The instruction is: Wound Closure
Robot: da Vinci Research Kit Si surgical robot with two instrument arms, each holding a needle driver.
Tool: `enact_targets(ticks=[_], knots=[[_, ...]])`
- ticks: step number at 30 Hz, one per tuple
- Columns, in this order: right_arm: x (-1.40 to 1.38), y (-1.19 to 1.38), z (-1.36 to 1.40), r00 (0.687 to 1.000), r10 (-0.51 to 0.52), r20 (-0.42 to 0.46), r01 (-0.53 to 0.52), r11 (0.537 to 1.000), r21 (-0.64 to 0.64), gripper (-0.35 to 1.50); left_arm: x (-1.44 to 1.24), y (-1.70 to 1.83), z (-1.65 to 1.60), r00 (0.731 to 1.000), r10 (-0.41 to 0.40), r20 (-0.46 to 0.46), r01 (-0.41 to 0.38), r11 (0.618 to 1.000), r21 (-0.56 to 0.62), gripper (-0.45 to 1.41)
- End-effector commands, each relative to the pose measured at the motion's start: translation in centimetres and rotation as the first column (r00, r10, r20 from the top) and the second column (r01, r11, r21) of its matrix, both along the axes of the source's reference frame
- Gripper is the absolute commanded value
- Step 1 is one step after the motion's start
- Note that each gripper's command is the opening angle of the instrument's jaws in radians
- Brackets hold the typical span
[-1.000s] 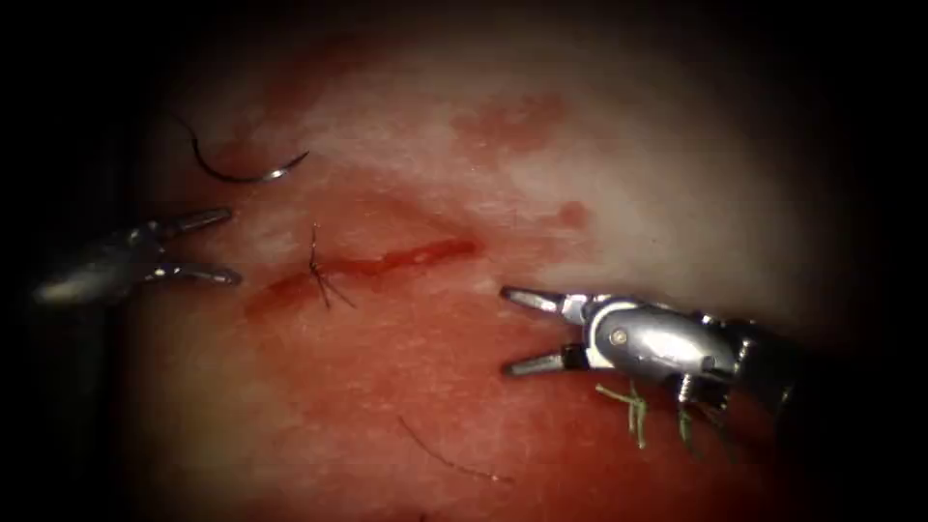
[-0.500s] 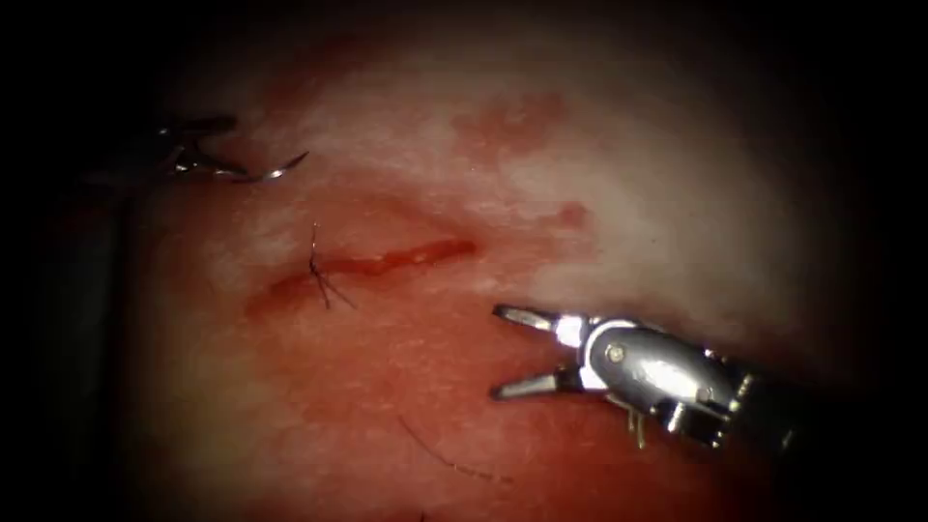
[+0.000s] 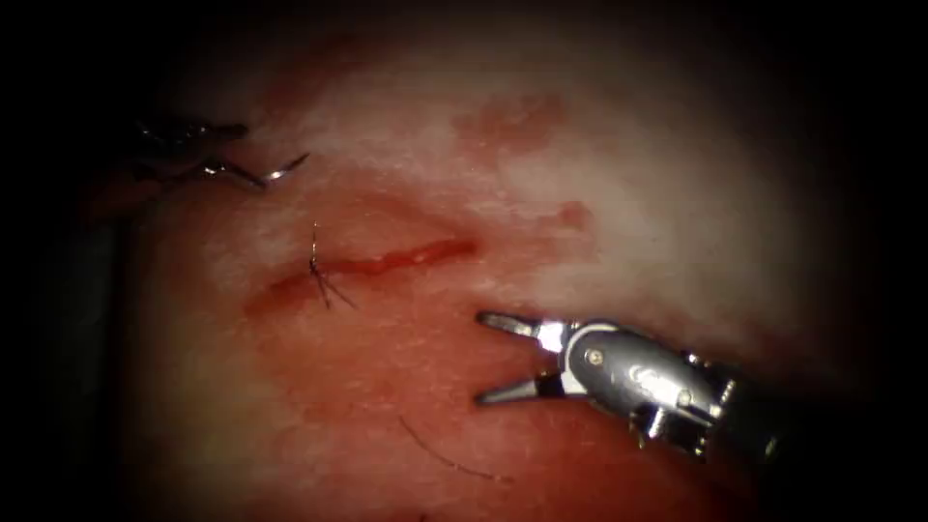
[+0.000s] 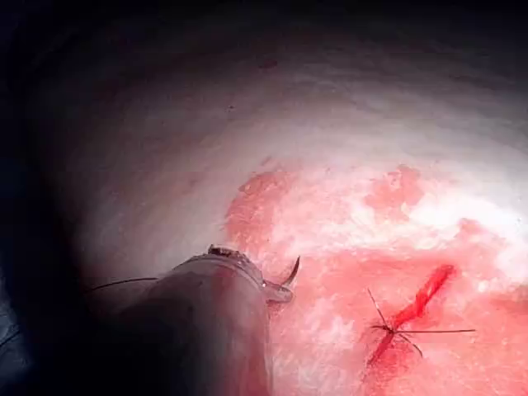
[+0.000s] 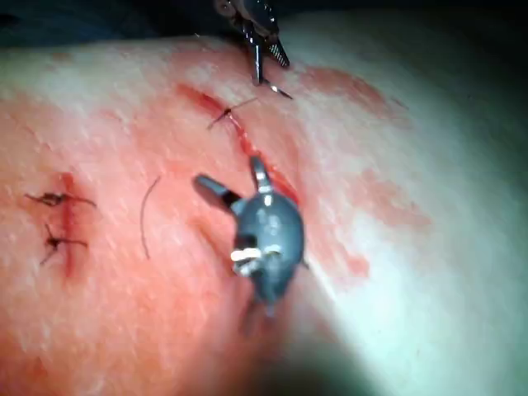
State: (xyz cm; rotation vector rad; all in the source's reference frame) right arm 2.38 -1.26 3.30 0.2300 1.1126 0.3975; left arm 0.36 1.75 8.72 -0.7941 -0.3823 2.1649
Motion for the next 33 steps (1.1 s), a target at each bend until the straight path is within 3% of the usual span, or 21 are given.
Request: enact_targets(ticks=[1, 8, 12, 13, 22, 28, 33], knots=[[0.08, 0.03, 0.06, 1.0, -0.001, -0.003, 0.001, 1.0, -0.002, 1.36, -0.05, 0.03, 0.07, 1.0, 0.003, 0.009, -0.003, 1.0, -0.001, 0.56], [0.15, 0.04, 0.1, 1.0, 0.001, -0.004, -0.001, 1.0, -0.002, 1.38, -0.23, 0.02, 0.15, 1.0, 0.015, 0.016, -0.015, 1.0, 0.025, 0.32], [0.15, 0.04, 0.1, 1.0, -0.003, -0.008, 0.003, 1.0, 0.0, 1.38, -0.26, -0.05, 0.17, 0.999, 0.041, -0.002, -0.041, 0.998, 0.039, -0.21], [0.15, 0.04, 0.11, 1.0, -0.004, -0.01, 0.004, 1.0, 0.0, 1.38, -0.27, -0.07, 0.17, 0.999, 0.05, -0.004, -0.05, 0.998, 0.038, -0.45], [0.14, 0.04, 0.1, 1.0, -0.018, -0.023, 0.018, 1.0, 0.005, 1.28, -0.28, -0.18, 0.17, 0.982, 0.191, -0.014, -0.191, 0.981, -0.027, -0.45], [0.11, 0.12, 0.15, 0.998, 0.022, -0.057, -0.023, 1.0, -0.018, 1.28, -0.32, -0.3, -0.02, 0.944, 0.327, -0.035, -0.324, 0.904, -0.281, -0.45], [0.07, 0.21, 0.21, 0.998, 0.016, -0.056, -0.018, 1.0, -0.023, 1.28, -0.43, -0.44, -0.31, 0.921, 0.384, -0.06, -0.376, 0.84, -0.391, -0.45]])
